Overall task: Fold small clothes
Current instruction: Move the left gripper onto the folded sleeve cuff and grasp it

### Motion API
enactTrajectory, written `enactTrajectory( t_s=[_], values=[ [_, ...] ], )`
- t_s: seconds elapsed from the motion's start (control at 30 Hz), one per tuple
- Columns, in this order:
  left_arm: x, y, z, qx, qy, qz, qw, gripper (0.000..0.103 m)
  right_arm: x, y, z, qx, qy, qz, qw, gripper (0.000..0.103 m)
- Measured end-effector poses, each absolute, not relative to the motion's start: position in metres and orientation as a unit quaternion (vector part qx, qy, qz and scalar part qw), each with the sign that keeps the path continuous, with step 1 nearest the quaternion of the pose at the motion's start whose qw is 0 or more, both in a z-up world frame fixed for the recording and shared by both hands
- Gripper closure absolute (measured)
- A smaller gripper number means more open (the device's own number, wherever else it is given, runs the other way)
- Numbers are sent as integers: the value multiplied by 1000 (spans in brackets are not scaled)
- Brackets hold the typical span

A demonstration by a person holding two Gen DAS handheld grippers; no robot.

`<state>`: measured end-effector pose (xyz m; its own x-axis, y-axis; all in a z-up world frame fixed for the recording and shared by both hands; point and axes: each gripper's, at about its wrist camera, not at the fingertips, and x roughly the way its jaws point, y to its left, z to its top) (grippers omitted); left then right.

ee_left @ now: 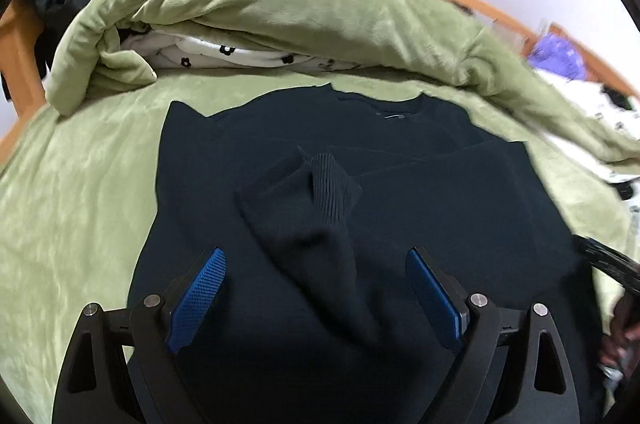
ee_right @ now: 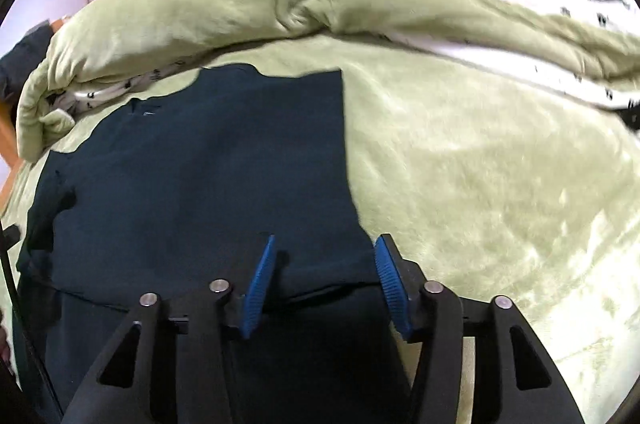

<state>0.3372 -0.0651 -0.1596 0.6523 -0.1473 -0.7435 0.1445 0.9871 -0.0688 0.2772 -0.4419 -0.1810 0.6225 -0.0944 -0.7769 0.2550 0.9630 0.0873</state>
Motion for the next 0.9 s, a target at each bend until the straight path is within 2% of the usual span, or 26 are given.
enactTrajectory(
  t_s=[0.07,0.13,0.17,0.2,0.4,0.6,0.9],
  values=[
    [348,-74,-168,1,415,-63,908,18,279,-446,-185,99,425,-93,895,53],
    [355,-81,-176,19,417,-51,907,28,279,-448,-185,93,425,-90,896,53],
    [357,-82,-179,37,414,-38,909,39,281,-448,-187,87,425,-88,897,53],
    [357,-80,-180,47,411,-24,910,45,284,-448,-191,75,428,-89,896,53],
    [327,-13,-165,-34,392,16,919,45,290,-464,-202,106,439,-112,885,53],
    [307,42,-178,-123,424,-22,897,46,291,-467,-201,103,439,-146,881,53],
    [339,38,-180,-129,435,-44,890,48,290,-464,-193,119,432,-136,884,53]
  ],
)
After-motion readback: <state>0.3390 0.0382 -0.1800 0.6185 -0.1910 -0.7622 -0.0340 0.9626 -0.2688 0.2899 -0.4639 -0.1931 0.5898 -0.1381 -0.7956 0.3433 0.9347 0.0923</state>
